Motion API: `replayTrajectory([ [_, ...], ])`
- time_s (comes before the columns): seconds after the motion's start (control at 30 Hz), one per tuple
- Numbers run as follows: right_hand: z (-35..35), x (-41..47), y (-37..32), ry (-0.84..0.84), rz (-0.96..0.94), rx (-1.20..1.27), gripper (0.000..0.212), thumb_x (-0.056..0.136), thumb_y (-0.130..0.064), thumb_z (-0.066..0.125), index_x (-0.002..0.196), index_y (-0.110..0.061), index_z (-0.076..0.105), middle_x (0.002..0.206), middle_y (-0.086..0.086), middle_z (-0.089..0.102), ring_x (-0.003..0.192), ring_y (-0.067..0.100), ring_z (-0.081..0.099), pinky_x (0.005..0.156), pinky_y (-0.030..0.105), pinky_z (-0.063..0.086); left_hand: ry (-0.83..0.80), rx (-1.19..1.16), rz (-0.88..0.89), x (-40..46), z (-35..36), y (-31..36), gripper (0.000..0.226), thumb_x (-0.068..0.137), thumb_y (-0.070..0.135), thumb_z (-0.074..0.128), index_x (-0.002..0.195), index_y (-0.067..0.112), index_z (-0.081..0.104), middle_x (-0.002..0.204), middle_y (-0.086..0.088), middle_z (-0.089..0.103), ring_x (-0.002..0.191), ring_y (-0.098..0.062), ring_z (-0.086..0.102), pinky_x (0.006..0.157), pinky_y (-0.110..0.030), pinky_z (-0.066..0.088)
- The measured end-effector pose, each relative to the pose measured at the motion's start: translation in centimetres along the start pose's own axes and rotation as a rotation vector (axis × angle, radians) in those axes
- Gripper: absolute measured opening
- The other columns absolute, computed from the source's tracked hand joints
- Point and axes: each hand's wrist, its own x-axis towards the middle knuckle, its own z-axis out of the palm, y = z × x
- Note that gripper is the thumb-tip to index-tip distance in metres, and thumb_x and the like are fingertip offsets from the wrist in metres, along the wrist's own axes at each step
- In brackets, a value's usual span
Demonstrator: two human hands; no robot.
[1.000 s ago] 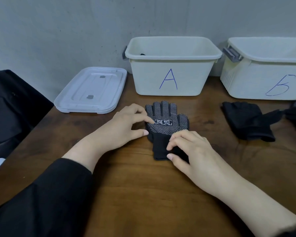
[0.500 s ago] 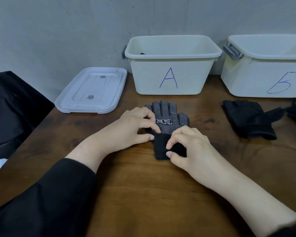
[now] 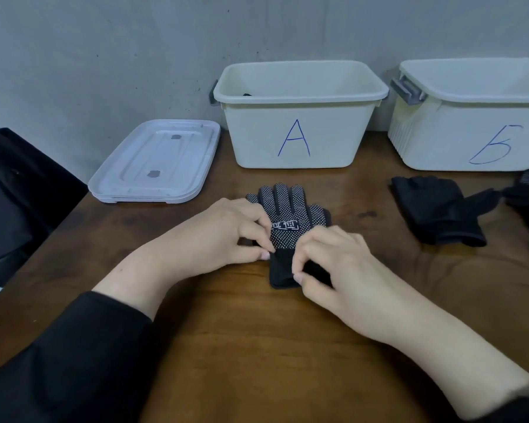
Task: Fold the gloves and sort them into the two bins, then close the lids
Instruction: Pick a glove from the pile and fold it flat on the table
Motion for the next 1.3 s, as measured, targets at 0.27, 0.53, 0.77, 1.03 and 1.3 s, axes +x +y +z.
replayTrajectory([
  [0.27, -1.9, -1.0, 3.5, -0.168, 0.018, 0.131, 0.037, 0.087, -0.051, 0.07, 0.123, -0.046, 0.063, 0.131, -0.032, 0.048, 0.135, 0.005, 0.039, 0.114, 0.037, 0.034, -0.058, -0.056, -0.102, -0.3, -0.2, 0.2, 0.018, 0.092, 0.015, 0.065, 0.097, 0.029, 0.076, 0.109, 0.02, 0.063, 0.103, -0.002, 0.057, 0.094, -0.023, 0.041],
  [0.53, -0.6, -0.7, 4.0, -0.022, -0.078, -0.059, 0.034, 0.097, -0.049, 0.052, 0.115, -0.03, 0.073, 0.12, -0.021, 0.057, 0.113, 0.005, 0.053, 0.1, 0.037, 0.043, -0.011, -0.032, -0.058, -0.1, -0.5, 2.1, 0.027, 0.088, 0.056, 0.059, 0.094, 0.033, 0.071, 0.099, 0.017, 0.06, 0.1, -0.005, 0.056, 0.092, -0.035, 0.043],
  [0.77, -0.2, -0.7, 3.2, 0.084, -0.005, 0.017, 0.025, 0.1, -0.043, 0.048, 0.11, -0.028, 0.066, 0.11, -0.02, 0.061, 0.109, 0.005, 0.055, 0.098, 0.037, 0.043, -0.118, 0.154, -0.089, 0.1, 0.9, 3.4, 0.057, 0.074, 0.079, 0.059, 0.118, 0.042, 0.06, 0.105, 0.024, 0.044, 0.102, 0.005, 0.039, 0.09, -0.023, 0.03],
  [1.03, -0.1, 0.4, 2.9, 0.156, 0.053, 0.014, 0.023, 0.091, -0.046, 0.062, 0.107, -0.03, 0.068, 0.093, -0.022, 0.061, 0.094, 0.002, 0.055, 0.087, 0.028, 0.045, 0.007, 0.024, -0.152, 0.6, 0.8, 3.6, 0.007, 0.091, 0.037, 0.057, 0.085, 0.036, 0.06, 0.084, 0.015, 0.06, 0.086, -0.006, 0.055, 0.079, -0.033, 0.046],
  [1.3, 0.3, 1.8, 3.3, 0.239, 0.236, 0.198, 0.031, 0.089, -0.03, 0.075, 0.116, -0.035, 0.061, 0.085, -0.017, 0.064, 0.088, 0.002, 0.063, 0.081, 0.009, 0.045, 0.178, -0.235, -0.407, 0.8, 1.6, 2.9, 0.034, 0.085, 0.023, 0.076, 0.114, 0.034, 0.061, 0.085, 0.008, 0.061, 0.081, -0.007, 0.058, 0.071, -0.015, 0.044],
])
